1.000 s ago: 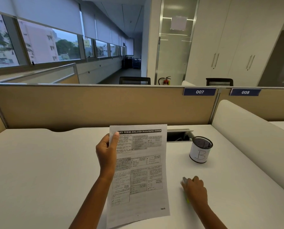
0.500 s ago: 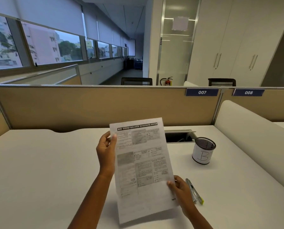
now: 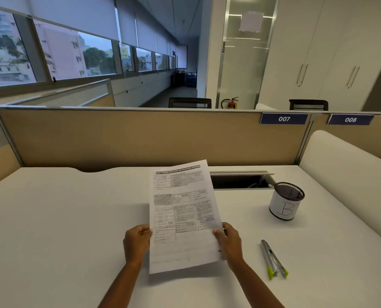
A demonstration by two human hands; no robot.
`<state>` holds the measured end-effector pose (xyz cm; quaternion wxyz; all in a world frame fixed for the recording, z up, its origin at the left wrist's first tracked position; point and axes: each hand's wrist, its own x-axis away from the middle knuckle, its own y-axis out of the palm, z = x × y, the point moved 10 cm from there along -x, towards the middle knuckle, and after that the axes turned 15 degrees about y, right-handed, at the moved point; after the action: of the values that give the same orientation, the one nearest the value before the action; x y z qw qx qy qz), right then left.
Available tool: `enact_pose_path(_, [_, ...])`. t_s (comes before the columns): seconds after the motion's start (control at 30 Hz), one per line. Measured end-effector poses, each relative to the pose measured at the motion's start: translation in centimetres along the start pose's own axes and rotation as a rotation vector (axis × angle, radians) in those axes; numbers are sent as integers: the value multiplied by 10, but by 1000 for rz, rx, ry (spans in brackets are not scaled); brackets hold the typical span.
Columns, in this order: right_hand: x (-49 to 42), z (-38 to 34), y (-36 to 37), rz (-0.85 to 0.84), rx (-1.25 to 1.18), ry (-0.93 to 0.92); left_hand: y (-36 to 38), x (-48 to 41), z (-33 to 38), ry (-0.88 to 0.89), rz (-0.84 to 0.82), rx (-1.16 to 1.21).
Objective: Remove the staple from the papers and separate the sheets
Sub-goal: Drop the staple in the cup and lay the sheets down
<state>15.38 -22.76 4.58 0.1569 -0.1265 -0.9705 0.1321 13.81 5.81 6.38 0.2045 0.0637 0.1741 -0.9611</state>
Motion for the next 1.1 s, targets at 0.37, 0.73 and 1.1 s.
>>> enact_pose_path(0.37, [-28,-42,126,-131,178,19,-73,-74,-30,51,222,-201])
enact_pose_path(0.73, [-79,-57,199,-119,220,103,-86,-160,-63,110,237,-312])
enact_pose_path(1.1, [-98,-71,221,29,569,-74,-73,-195,-91,146,195,-358])
